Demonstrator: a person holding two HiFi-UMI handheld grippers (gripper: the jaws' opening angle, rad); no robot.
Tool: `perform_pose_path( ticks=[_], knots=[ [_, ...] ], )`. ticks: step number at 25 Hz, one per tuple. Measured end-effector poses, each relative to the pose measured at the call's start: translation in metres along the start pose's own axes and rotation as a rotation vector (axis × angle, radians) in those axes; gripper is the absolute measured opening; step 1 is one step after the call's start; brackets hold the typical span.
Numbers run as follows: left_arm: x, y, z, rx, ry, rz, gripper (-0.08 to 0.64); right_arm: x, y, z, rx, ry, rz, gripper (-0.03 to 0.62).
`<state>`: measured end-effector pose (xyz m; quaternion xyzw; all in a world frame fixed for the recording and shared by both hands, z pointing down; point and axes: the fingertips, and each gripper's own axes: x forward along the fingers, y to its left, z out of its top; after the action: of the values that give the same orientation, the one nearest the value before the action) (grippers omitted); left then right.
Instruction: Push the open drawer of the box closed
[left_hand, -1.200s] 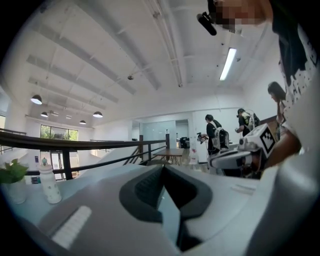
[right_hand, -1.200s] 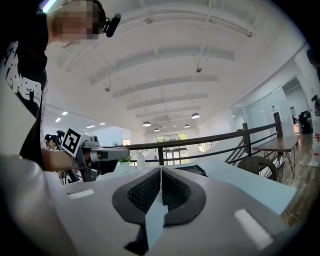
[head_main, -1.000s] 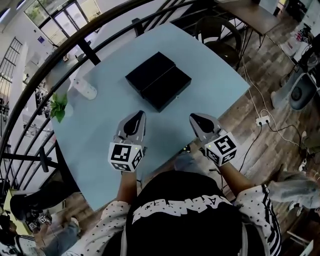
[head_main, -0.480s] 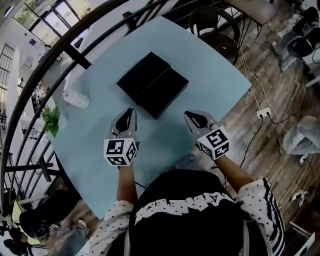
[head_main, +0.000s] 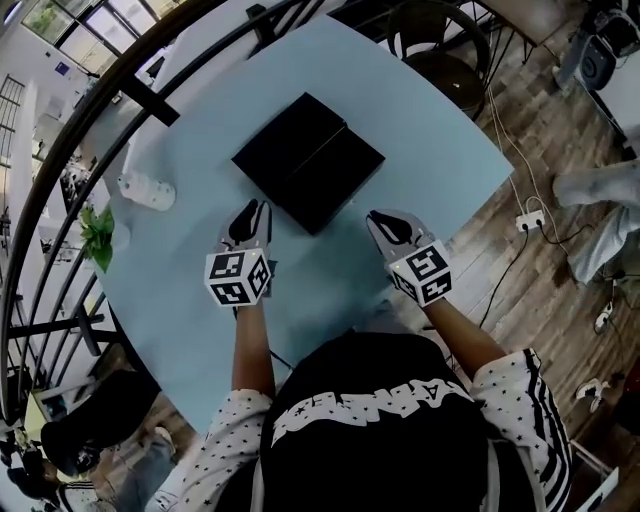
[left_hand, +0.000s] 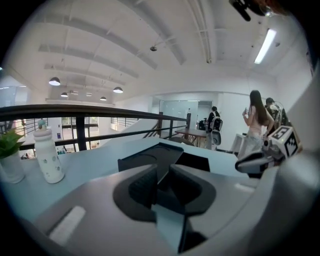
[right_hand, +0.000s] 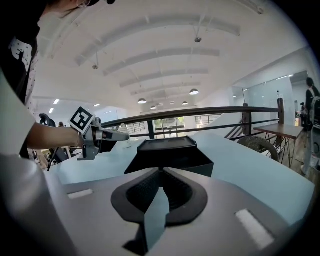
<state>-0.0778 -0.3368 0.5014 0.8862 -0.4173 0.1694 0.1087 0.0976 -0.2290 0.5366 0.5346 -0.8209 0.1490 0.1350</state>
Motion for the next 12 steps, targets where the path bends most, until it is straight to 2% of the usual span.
perform_pose_path(
  ticks=[7,12],
  knots=[
    [0.028,0.019,-0.014,-0.074,0.065,0.008,0.0,0.025,-0.01,-0.018,0.021,0.057,-0.015,0.025],
    [0.043,0.029,-0.019,-0.124,0.082,0.03,0.0,0.042,-0.014,-0.026,0.027,0.087,-0.013,0.039]
  ],
)
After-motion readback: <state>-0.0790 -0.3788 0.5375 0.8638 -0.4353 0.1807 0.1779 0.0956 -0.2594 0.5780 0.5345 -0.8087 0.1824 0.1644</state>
